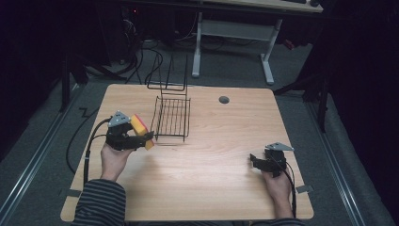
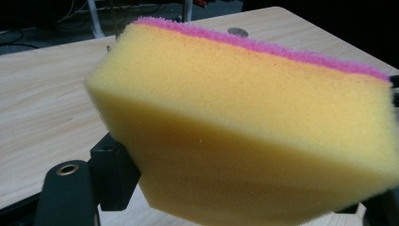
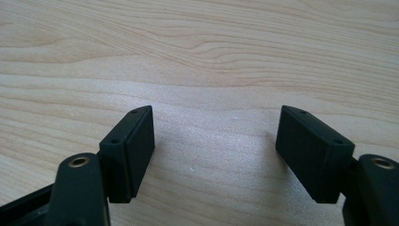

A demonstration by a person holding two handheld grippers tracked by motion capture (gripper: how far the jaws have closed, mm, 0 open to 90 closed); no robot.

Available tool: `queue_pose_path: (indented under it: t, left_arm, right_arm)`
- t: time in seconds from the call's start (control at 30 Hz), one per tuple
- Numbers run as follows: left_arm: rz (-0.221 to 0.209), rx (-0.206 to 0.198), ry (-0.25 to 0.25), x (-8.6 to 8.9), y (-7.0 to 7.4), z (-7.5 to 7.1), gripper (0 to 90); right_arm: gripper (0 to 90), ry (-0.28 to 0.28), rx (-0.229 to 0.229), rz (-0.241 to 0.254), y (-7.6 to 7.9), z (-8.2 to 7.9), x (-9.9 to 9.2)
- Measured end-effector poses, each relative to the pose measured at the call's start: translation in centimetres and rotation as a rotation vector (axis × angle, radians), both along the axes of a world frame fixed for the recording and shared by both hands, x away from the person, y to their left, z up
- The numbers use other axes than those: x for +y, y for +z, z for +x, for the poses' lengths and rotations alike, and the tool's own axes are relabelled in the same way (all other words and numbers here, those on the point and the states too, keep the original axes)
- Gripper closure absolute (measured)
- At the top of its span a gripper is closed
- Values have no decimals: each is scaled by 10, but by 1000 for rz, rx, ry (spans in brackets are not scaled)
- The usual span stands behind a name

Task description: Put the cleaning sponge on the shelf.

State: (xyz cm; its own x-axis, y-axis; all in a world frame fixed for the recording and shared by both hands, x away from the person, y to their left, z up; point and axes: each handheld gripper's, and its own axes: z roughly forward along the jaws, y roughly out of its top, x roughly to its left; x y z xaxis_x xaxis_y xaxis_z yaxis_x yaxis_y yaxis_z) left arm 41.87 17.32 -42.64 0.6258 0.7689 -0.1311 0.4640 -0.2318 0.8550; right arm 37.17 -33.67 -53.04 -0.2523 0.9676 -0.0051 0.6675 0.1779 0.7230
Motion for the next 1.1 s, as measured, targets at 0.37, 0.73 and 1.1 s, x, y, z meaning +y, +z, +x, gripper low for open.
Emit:
queue_pose_path:
  t: [0.37, 0.73, 1.1]
  left_arm:
    - [16, -32, -22, -21, 7, 14, 227]
    - [42, -38, -54, -38, 10, 29, 228]
    - [65, -41, -65, -54, 10, 42, 229]
  right_arm:
    - [290, -1, 1, -2, 0, 0, 0]
    - [289, 3, -2, 0, 0, 0, 0]
    - [289, 3, -2, 0, 0, 0, 0]
